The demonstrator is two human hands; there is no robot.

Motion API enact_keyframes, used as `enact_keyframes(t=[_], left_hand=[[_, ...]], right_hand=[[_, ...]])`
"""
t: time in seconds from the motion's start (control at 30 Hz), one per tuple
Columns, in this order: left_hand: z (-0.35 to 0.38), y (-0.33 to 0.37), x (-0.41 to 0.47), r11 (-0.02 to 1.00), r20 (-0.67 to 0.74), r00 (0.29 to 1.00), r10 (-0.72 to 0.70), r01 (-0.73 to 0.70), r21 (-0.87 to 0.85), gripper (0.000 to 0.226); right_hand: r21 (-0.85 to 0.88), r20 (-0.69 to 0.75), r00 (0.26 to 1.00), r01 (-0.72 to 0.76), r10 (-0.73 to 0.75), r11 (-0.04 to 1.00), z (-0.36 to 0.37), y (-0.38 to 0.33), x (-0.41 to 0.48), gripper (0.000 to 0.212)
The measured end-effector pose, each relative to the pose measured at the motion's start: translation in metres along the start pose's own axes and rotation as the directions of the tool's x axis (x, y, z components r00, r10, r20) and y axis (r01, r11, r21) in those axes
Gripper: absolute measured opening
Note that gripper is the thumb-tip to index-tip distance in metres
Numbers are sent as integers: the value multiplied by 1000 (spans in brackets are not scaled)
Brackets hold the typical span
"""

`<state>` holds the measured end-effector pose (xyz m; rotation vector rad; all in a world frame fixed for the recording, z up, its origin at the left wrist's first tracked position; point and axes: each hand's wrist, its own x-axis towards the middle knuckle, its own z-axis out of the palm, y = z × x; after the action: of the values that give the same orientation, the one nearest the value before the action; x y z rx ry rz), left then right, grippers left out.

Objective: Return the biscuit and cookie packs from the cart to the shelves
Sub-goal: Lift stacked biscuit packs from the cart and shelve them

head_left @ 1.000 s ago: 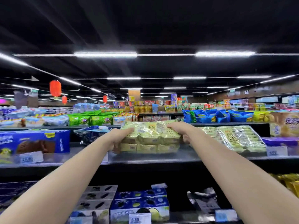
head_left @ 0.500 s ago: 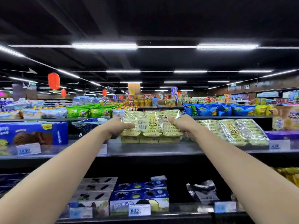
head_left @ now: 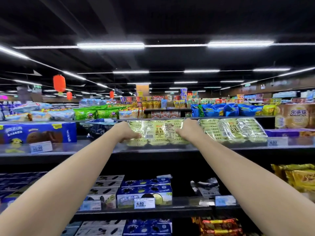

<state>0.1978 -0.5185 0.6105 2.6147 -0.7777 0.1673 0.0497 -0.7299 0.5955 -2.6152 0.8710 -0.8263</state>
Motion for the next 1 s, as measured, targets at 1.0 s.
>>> enact_keyframes(t=[1.0], left_hand=[[187,-53,-368,937,-141,987,78,-24,350,30]], right_hand=[[-51,315,845,469,-432,882,100,66,-332,49]])
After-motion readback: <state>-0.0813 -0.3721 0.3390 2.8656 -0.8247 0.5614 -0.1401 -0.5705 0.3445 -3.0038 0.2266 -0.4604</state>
